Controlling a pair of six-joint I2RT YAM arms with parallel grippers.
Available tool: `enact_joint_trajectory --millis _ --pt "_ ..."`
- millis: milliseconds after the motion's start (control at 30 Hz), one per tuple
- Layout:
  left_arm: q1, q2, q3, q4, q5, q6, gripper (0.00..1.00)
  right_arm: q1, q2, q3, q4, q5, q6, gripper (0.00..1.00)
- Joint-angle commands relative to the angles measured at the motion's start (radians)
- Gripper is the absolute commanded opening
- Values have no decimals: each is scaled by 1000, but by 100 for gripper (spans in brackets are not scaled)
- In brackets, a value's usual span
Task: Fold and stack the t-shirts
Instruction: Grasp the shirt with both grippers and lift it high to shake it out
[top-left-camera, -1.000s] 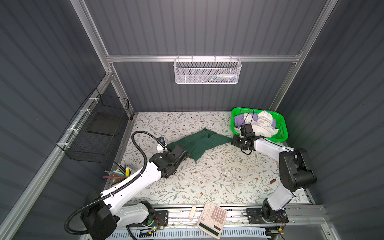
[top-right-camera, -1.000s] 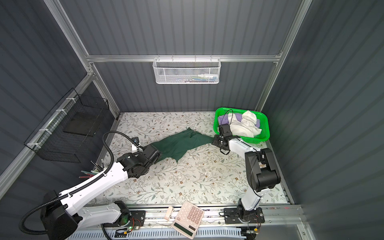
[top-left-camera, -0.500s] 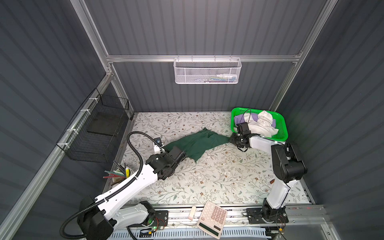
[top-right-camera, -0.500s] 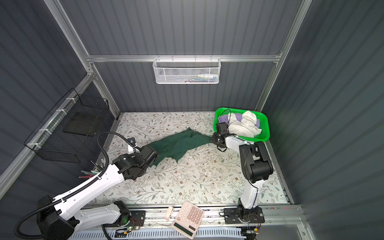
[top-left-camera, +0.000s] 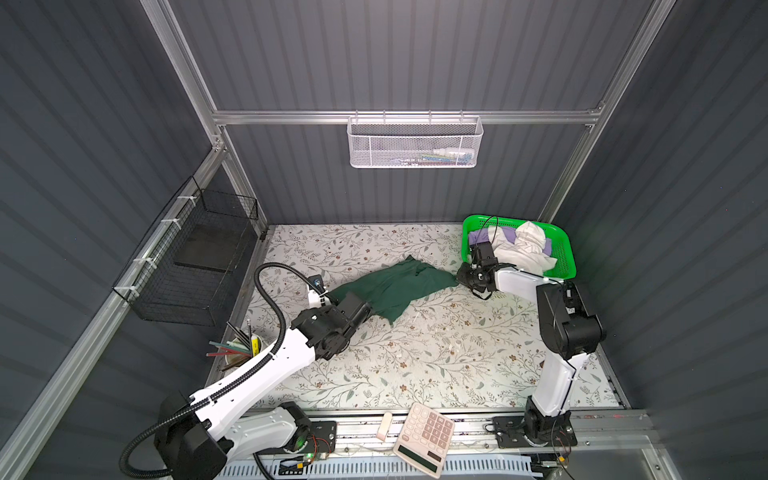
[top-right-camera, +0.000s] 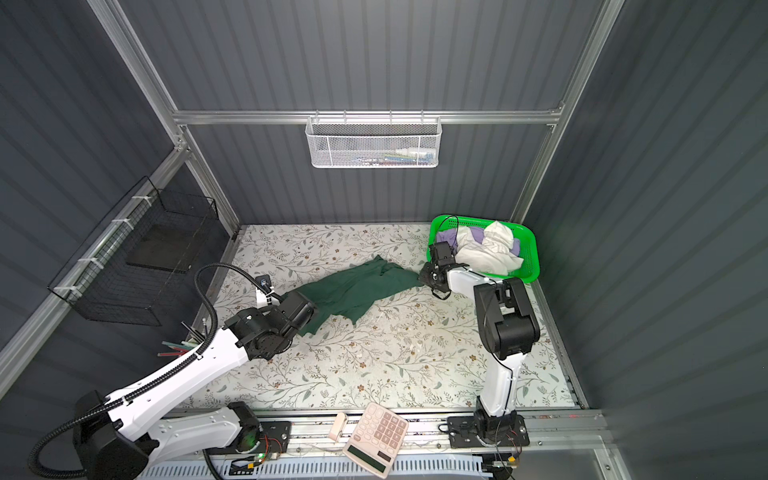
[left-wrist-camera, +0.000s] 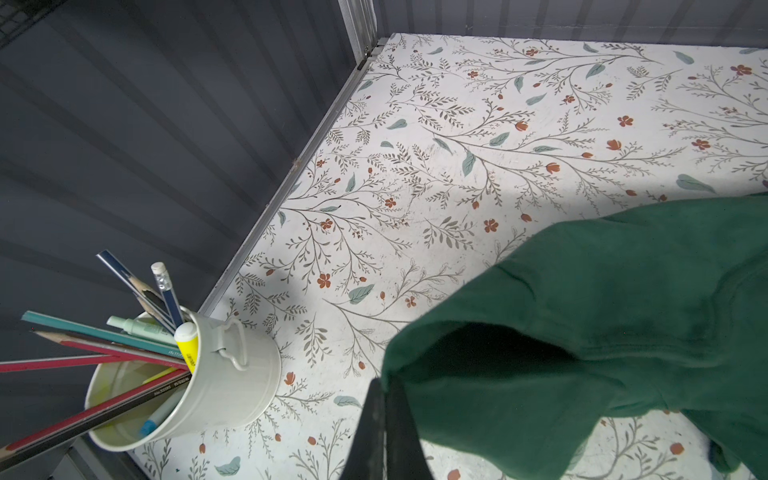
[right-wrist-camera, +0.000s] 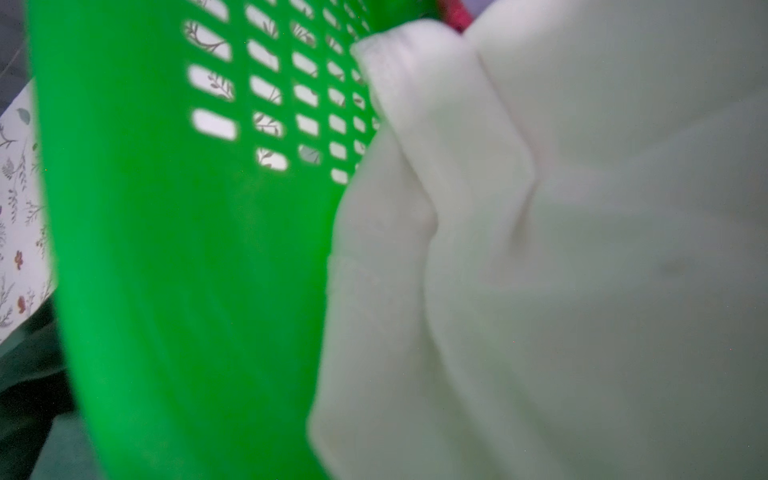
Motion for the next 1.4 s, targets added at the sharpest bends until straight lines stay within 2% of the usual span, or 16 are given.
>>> enact_joint_trajectory --millis 0,233,333,400,500,700,800,900,1100,1167,1267,1333,1367 --pt "4 -26 78 10 -57 42 0 23 -108 -9 -19 -3 -35 0" --pt "6 -58 293 74 -174 272 0 53 -404 66 -130 -26 -137 0" --pt "6 -80 377 202 -189 442 0 72 -512 154 -155 -43 -190 0" --pt "5 -94 427 314 -175 574 0 92 -559 243 -181 -50 -234 0" --pt "4 -87 577 460 -133 736 0 120 -584 412 -227 -73 -292 0" --pt "4 -12 842 668 -23 951 0 173 -562 701 -247 -59 -365 0" --pt "5 28 957 709 27 989 0 192 -530 839 -287 -53 -383 0" --pt "4 51 1002 745 46 1016 0 201 -520 905 -288 -40 -389 0" --pt "5 95 919 847 -58 1159 0 202 -500 851 -232 -4 -384 0" --pt "6 127 887 827 -83 1195 0 203 -483 806 -218 -12 -369 0" --pt "25 195 854 708 -75 1152 0 203 -457 704 -142 -26 -346 0" --pt "101 225 831 609 39 1036 0 202 -418 672 -104 -28 -335 0" --pt "173 253 839 532 128 957 0 201 -386 678 -100 -28 -331 0"
